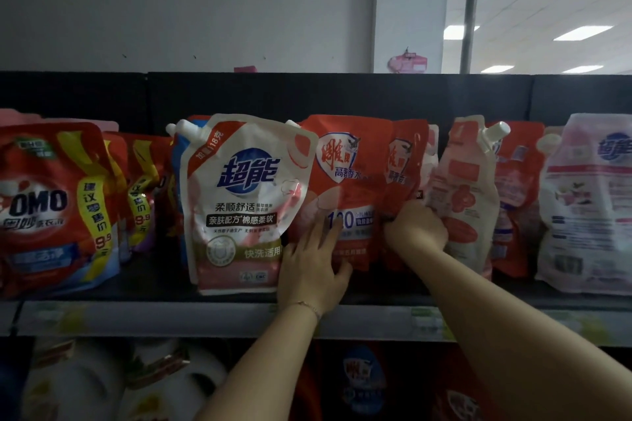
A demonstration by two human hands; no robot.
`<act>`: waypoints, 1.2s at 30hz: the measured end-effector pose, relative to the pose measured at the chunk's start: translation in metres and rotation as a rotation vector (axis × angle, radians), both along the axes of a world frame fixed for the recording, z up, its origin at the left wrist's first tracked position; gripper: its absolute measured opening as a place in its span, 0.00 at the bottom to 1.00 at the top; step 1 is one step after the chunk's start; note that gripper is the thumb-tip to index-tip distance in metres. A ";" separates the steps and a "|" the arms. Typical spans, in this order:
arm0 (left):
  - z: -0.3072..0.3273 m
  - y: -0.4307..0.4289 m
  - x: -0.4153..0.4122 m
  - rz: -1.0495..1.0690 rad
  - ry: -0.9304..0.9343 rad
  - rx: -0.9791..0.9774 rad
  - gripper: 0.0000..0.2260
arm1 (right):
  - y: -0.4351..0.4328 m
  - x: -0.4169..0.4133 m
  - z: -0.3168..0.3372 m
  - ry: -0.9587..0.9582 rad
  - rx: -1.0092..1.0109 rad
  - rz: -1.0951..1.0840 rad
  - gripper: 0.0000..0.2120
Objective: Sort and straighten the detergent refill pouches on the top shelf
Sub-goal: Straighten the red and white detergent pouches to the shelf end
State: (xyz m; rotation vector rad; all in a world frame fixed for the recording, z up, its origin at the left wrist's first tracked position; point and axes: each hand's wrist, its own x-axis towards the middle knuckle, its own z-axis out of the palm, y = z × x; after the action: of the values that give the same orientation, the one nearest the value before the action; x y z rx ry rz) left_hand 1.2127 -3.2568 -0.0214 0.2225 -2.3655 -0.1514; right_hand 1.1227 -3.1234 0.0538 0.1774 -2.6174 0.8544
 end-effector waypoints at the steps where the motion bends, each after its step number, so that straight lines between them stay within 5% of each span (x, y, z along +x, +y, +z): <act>1: 0.000 -0.001 -0.001 -0.009 -0.012 0.012 0.32 | 0.001 0.004 -0.001 0.042 0.017 -0.011 0.08; 5: 0.002 -0.002 -0.002 -0.029 -0.067 0.068 0.33 | 0.004 0.019 -0.010 0.177 0.024 0.016 0.09; 7: 0.003 -0.003 -0.003 -0.036 -0.095 0.075 0.34 | 0.006 0.026 -0.017 0.295 -0.062 0.047 0.02; 17: 0.005 -0.017 -0.017 -0.252 -0.260 0.205 0.34 | 0.031 0.057 -0.017 0.628 -0.273 0.163 0.07; 22: 0.002 -0.015 -0.013 -0.323 -0.181 0.254 0.35 | 0.043 0.074 -0.020 0.748 -0.300 0.279 0.14; 26: 0.003 -0.007 -0.003 -0.340 -0.042 0.325 0.28 | 0.047 0.086 -0.020 0.798 -0.349 0.336 0.09; 31: 0.028 0.006 0.014 -0.473 0.120 0.769 0.10 | 0.047 0.097 -0.011 0.825 -0.410 0.436 0.05; 36: 0.036 0.011 0.009 -0.621 0.230 1.227 0.17 | 0.033 0.098 -0.006 0.854 -0.424 0.589 0.03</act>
State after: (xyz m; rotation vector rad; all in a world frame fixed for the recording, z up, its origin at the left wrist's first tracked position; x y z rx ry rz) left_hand 1.2216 -3.2457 0.0145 0.0163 -1.7364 -1.7957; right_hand 1.2205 -3.0902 0.0477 0.9780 -1.5541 1.1594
